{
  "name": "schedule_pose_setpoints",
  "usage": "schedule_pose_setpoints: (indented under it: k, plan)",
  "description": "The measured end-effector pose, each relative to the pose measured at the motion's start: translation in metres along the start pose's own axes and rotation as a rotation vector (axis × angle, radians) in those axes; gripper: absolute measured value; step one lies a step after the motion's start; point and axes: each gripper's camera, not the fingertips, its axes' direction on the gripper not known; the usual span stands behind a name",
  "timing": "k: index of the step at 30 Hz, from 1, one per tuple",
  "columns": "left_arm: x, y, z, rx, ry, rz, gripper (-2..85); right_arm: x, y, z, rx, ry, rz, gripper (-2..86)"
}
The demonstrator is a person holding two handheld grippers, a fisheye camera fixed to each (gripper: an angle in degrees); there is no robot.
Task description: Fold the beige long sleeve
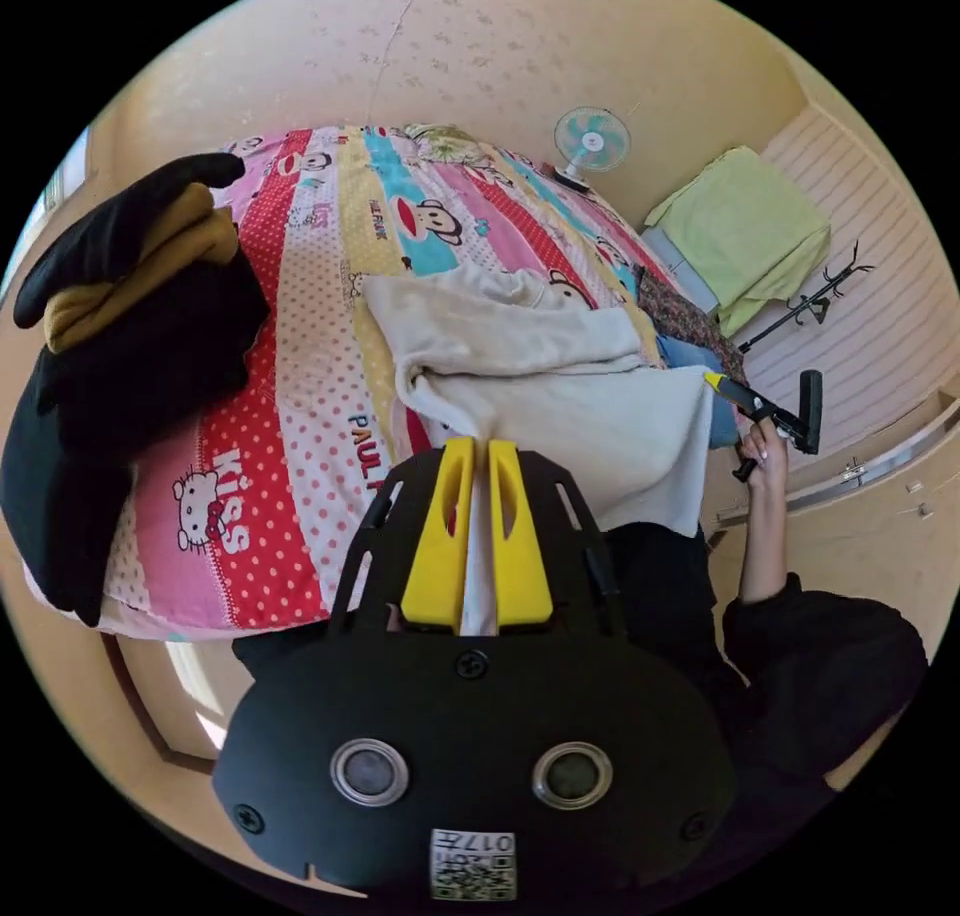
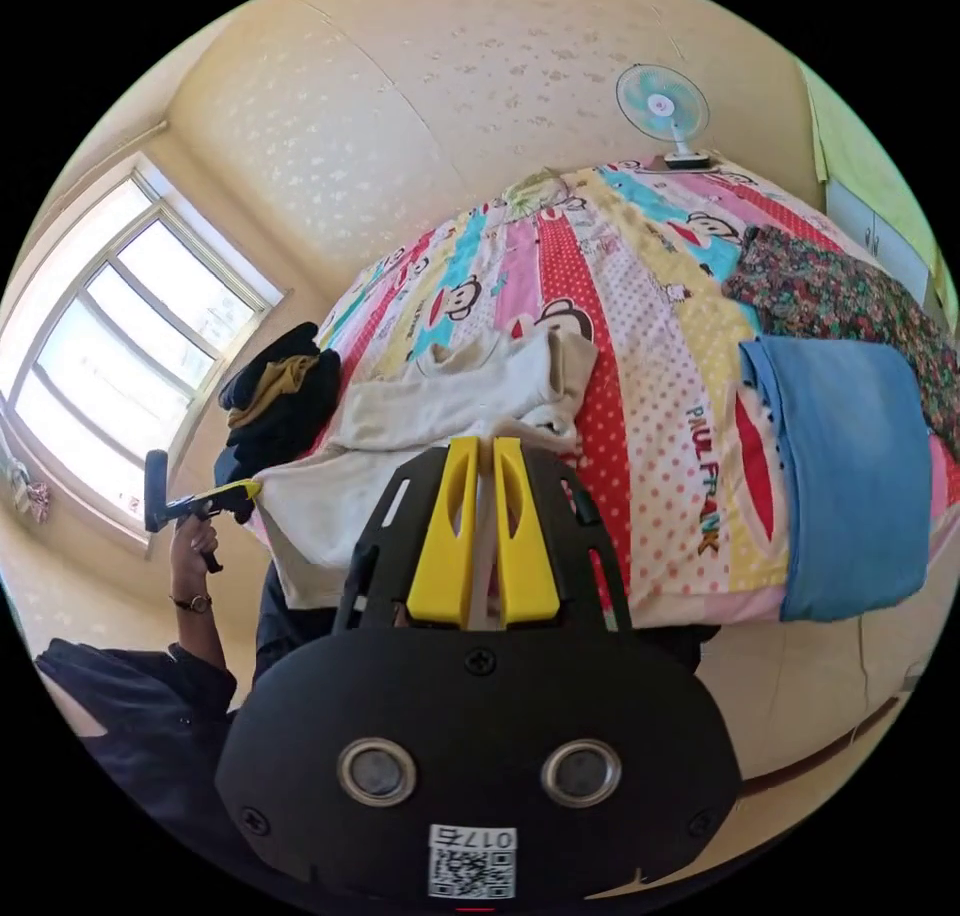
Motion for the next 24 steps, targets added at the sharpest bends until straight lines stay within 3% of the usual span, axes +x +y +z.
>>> schedule_pose_setpoints:
  k: [4,7,10,12,16,19,22,24]
  plan:
    - [-0.039,-0.056,-0.002,0.063,0.038,-0.048,4.9,0.021,-0.059,0.014,0.001,0.0,0.008,4.9]
    - [-0.073,-0.064,0.006,0.021,0.178,-0.102,11.0,0.051,-0.072,0.035,-0.091,-0.062,0.092,7.2]
    - [-0.081,-0.024,-0.003,0.063,0.137,-0.108,13.1,0.056,-0.035,0.019,-0.054,-0.058,0.062,9.5]
    - [-0.084,0.012,0.007,0.013,0.074,-0.12,14.2,0.063,0.008,0.01,-0.094,-0.011,0.063,11.1]
    - [-0.1,0.052,0.047,-0.11,0.116,-0.182,15.2,0.09,0.069,0.011,-0.175,0.012,0.13,10.3]
    - [-0.103,0.072,0.058,-0.106,0.143,-0.227,8.1,0.109,0.099,0.024,-0.284,-0.126,0.189,5.7]
    - [-0.094,0.08,0.03,-0.068,0.203,-0.182,3.6,0.112,0.112,-0.01,-0.17,-0.326,0.193,3.9]
    - [-0.085,0.087,-0.026,0.028,0.359,-0.085,3.2,0.109,0.114,-0.065,-0.042,-0.507,0.158,3.4]
